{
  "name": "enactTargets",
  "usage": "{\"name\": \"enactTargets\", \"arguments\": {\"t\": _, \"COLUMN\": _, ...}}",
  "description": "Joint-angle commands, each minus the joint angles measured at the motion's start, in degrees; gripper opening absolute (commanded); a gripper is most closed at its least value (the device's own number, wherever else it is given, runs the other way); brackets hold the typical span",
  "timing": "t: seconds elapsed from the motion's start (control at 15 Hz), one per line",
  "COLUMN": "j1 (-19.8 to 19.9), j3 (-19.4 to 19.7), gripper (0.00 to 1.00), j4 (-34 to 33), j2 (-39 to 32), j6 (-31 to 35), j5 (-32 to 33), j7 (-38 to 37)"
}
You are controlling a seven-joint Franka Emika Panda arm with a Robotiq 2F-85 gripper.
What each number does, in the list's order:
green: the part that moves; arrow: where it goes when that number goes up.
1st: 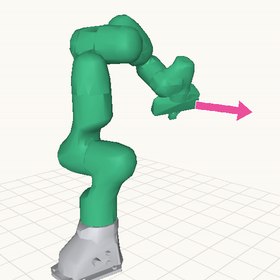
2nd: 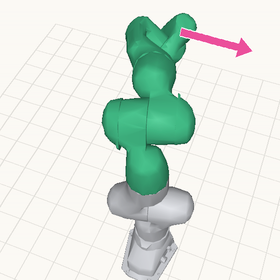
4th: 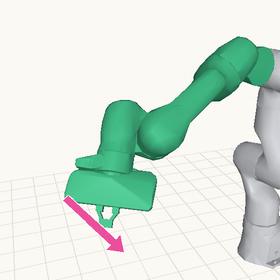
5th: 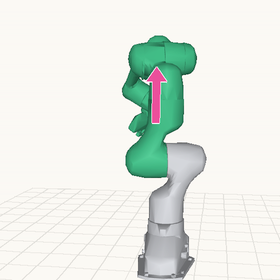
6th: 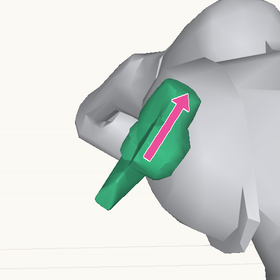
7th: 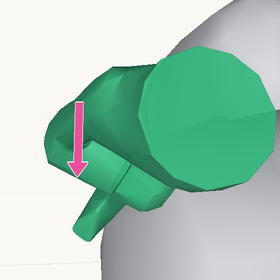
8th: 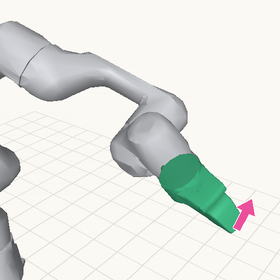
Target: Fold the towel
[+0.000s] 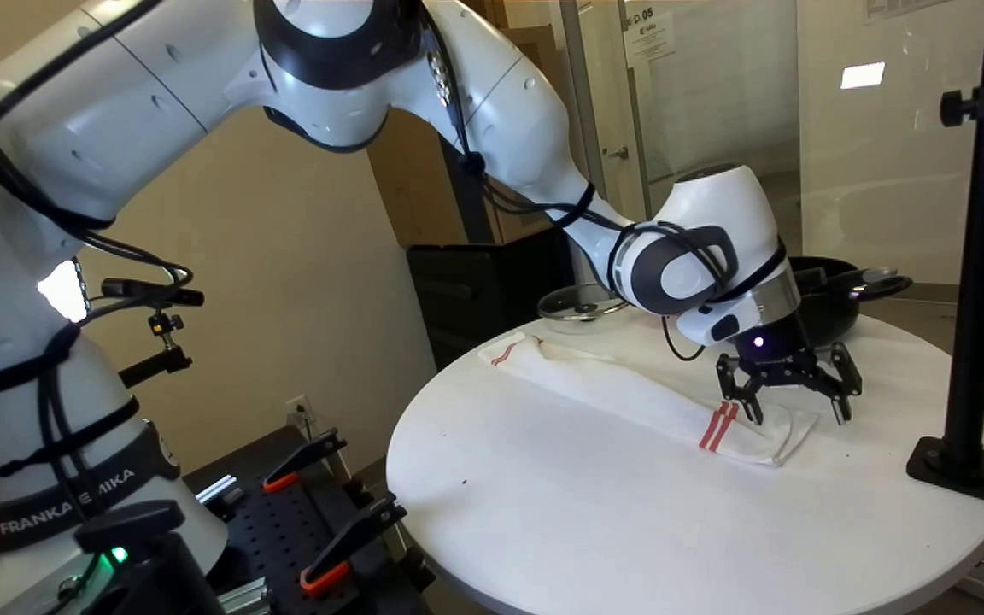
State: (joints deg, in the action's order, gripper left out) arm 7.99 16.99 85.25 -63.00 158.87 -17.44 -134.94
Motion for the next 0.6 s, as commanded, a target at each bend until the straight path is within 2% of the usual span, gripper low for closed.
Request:
{"name": "enactTargets", "arguments": {"t": 0.0, "j1": -0.70, "j3": 1.59, "gripper": 0.89, "j4": -4.13, "j2": -3.80, "j6": -2.55, "j5": 0.75, "j7": -4.18}}
{"name": "enactTargets", "arguments": {"t": 0.07, "j1": -0.55, "j3": 1.45, "gripper": 0.72, "j4": -4.57, "j2": -4.24, "j6": -2.79, "j5": 0.85, "j7": -4.44}}
{"name": "enactTargets", "arguments": {"t": 0.53, "j1": -0.34, "j3": 0.93, "gripper": 0.21, "j4": -7.27, "j2": -5.44, "j6": -3.91, "j5": 1.76, "j7": -4.68}}
